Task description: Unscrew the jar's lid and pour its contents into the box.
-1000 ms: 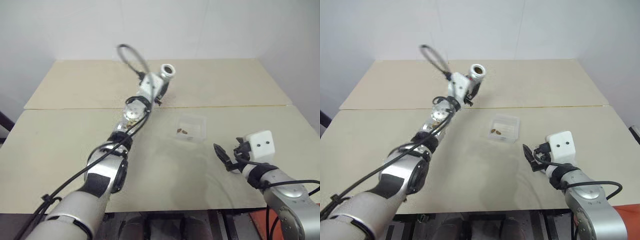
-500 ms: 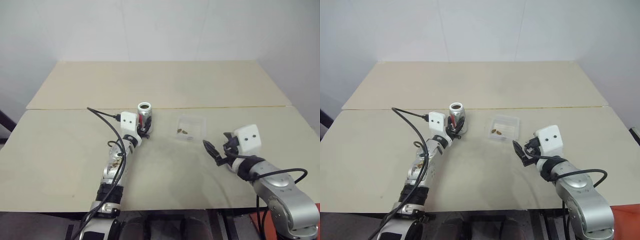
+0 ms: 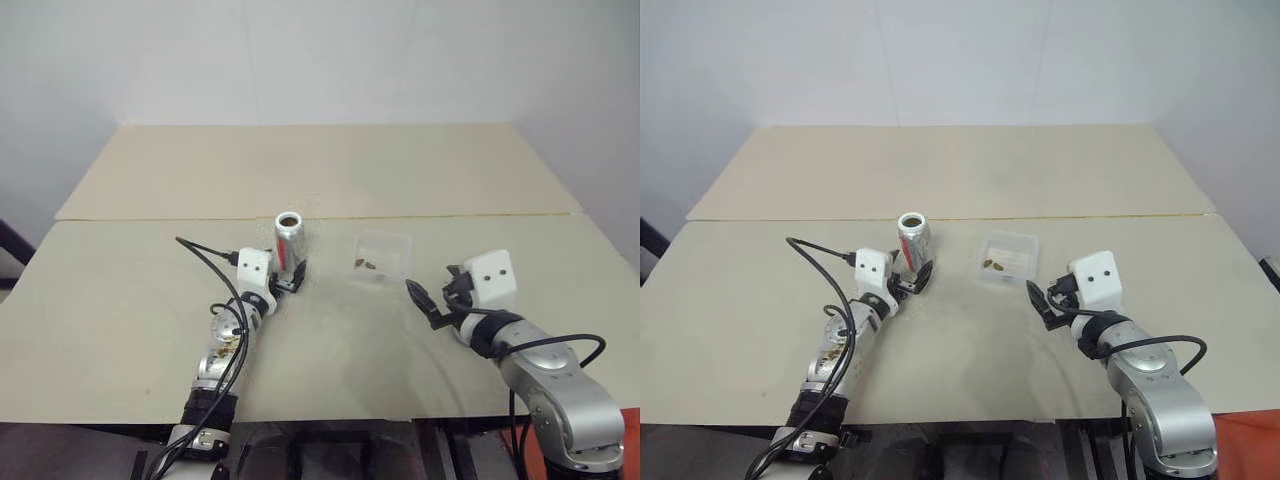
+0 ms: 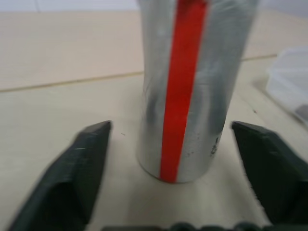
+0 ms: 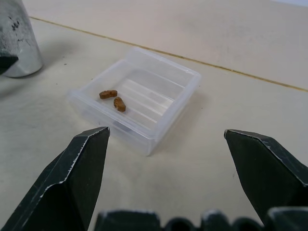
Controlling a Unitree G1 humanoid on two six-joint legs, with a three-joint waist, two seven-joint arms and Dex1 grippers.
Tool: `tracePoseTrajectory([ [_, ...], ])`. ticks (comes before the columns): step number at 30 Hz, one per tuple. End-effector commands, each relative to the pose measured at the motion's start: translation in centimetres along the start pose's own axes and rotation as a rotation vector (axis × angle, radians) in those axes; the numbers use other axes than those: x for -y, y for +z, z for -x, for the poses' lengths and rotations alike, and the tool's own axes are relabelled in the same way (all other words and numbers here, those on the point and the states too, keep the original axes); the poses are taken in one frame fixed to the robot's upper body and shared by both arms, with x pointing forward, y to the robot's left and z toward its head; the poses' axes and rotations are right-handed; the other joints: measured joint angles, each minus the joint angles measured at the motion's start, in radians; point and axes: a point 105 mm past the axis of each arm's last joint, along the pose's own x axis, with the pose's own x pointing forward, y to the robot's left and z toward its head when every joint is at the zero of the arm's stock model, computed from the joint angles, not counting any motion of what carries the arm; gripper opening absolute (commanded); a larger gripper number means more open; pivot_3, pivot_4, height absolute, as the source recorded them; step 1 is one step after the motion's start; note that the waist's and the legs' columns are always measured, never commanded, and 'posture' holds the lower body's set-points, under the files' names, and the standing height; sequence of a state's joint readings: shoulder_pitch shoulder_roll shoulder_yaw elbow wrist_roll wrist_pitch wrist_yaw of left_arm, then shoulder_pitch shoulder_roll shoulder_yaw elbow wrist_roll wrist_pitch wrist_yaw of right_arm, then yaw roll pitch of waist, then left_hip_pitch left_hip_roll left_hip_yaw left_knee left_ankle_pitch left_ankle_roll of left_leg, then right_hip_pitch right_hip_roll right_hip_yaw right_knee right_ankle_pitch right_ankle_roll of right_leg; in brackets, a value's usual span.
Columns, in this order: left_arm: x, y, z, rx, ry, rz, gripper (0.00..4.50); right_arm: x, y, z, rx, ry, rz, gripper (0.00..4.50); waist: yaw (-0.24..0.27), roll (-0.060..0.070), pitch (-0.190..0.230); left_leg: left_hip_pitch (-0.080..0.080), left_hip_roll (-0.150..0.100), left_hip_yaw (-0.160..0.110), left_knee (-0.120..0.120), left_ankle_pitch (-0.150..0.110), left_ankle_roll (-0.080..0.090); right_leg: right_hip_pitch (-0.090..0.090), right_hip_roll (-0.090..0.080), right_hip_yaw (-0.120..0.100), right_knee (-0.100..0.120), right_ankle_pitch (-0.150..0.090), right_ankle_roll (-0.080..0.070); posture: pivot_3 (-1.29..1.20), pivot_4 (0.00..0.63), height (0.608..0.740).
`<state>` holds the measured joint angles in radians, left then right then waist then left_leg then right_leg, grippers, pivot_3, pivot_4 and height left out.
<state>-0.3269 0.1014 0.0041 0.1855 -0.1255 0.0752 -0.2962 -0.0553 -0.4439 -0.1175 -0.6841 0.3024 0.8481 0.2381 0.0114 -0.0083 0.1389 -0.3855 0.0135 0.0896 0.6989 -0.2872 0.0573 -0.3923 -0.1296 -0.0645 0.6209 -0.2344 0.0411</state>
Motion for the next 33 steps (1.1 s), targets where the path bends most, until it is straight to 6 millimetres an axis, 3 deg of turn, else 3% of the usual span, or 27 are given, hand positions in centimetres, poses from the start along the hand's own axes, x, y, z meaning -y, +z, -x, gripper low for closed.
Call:
tracePoseTrajectory([
  [1,0.6,1.3,1.1,0.052,-0.022,0.011,4.49,0.3,0.7,0.2,0.036,-0.011,0.025,4.5,-0.001,0.0,0.0,0.0,0.0,0.0,0.0,0.0,0.0,0.0,0.0,0.0,-0.001,0.0,0.0,0.0,0.15,0.74],
  [11,-0.3,2.7,7.7,0.081,-0.046,0.037,4.49,0.3,0.8,0.6,-0.004,0.076,0.117,4.5,-0.006,0.0,0.0,0.0,0.002,0.0,-0.003,-0.001,0.001,0.0,0.0,0.0,-0.008,0.0,-0.001,0.0,0.15,0.74],
  [13,-0.8,3.6,8.8,0.092,-0.074,0.018,4.49,0.3,1.5,1.3,0.029,0.14,0.14,4.5,-0.003,0.0,0.0,0.0,0.002,0.0,-0.003,-0.002,0.003,0.0,0.0,0.0,-0.008,0.0,-0.001,0.0,0.15,0.74],
  [16,0.0,5.3,10.1,0.074,-0.261,-0.012,4.49,0.1,2.7,3.7,0.142,0.324,0.216,4.5,0.007,0.0,0.0,0.0,0.002,-0.001,-0.003,-0.005,0.008,0.0,-0.001,-0.001,-0.009,0.0,-0.001,0.0,0.15,0.74],
  [19,-0.2,6.9,10.9,0.066,-0.377,-0.079,4.49,1.2,2.2,5.7,0.104,0.457,0.282,4.5,0.002,0.0,0.0,0.002,0.002,-0.001,-0.003,-0.005,0.008,0.003,-0.001,-0.001,-0.01,0.0,-0.001,0.0,0.15,0.74],
  [24,-1.1,7.0,12.3,-0.027,-0.514,-0.142,4.49,3.7,2.6,8.0,0.056,0.55,0.339,4.5,-0.003,0.0,0.0,0.006,0.002,0.001,-0.004,-0.006,0.009,0.004,0.0,0.001,-0.01,0.0,-0.002,0.0,0.15,0.74],
  [30,-0.7,7.0,12.8,-0.032,-0.565,-0.094,4.49,6.1,1.7,8.0,-0.089,0.475,0.299,4.5,0.0,0.0,0.0,0.006,0.002,0.001,-0.004,-0.005,0.008,0.004,0.0,0.002,-0.01,-0.001,-0.002,0.0,0.15,0.74],
  [33,-0.6,7.2,13.1,-0.041,-0.581,-0.071,4.49,6.1,1.4,8.0,-0.132,0.513,0.304,4.5,0.002,0.0,0.0,0.005,0.002,0.001,-0.004,-0.005,0.007,0.004,-0.001,0.002,-0.01,-0.001,-0.002,0.0,0.15,0.74],
])
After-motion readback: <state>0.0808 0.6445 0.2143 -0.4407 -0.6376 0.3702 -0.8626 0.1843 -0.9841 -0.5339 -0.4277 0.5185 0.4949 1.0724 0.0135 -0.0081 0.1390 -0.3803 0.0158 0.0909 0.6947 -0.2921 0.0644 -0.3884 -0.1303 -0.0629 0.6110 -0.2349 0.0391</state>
